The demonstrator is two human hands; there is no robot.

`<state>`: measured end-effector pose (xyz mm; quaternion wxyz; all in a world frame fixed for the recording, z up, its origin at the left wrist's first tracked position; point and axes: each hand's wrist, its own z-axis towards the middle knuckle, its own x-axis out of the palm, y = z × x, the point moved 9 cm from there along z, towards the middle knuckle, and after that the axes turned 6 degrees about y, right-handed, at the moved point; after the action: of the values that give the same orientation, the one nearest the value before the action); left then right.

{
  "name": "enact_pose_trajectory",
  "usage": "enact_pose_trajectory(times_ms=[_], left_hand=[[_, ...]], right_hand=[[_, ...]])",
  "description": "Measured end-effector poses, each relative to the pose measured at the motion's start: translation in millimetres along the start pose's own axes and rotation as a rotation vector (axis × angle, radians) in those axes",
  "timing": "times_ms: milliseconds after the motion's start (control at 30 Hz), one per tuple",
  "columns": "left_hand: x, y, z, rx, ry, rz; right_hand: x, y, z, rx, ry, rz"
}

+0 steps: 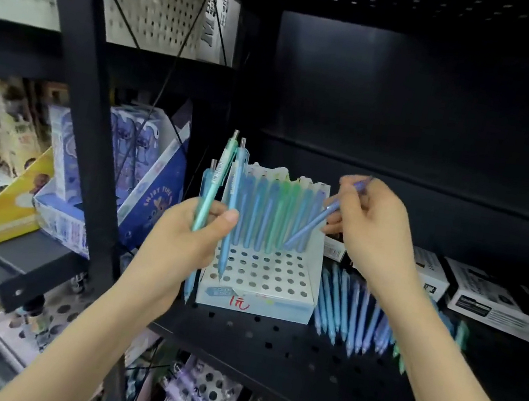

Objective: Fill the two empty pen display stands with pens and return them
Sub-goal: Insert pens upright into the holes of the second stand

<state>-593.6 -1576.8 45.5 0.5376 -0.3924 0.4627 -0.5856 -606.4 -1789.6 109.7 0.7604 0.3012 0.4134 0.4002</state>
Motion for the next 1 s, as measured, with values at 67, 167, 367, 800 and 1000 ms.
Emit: enact_pose_trajectory(times_ms=[67, 167, 367, 800, 1000], left_hand=[[-4, 3, 3, -0.002, -0.004, -0.001], [-5, 6, 5, 0.004, 0.001, 0.004], [-6, 15, 12, -0.012, 0.029, -0.022], [-13, 27, 23, 0.008, 0.035, 0.002], [-9, 25, 23, 0.008, 0.061, -0.003]], right_hand=[[8, -2, 8, -0.041, 0.006, -0.156], [18, -8, 15, -0.057, 0.020, -0.252], [37, -23, 21, 0.004, 0.093, -0.283], [50, -19, 36, 0.060, 0.028, -0.358], [44, -14, 25, 0.050, -0.010, -0.458]])
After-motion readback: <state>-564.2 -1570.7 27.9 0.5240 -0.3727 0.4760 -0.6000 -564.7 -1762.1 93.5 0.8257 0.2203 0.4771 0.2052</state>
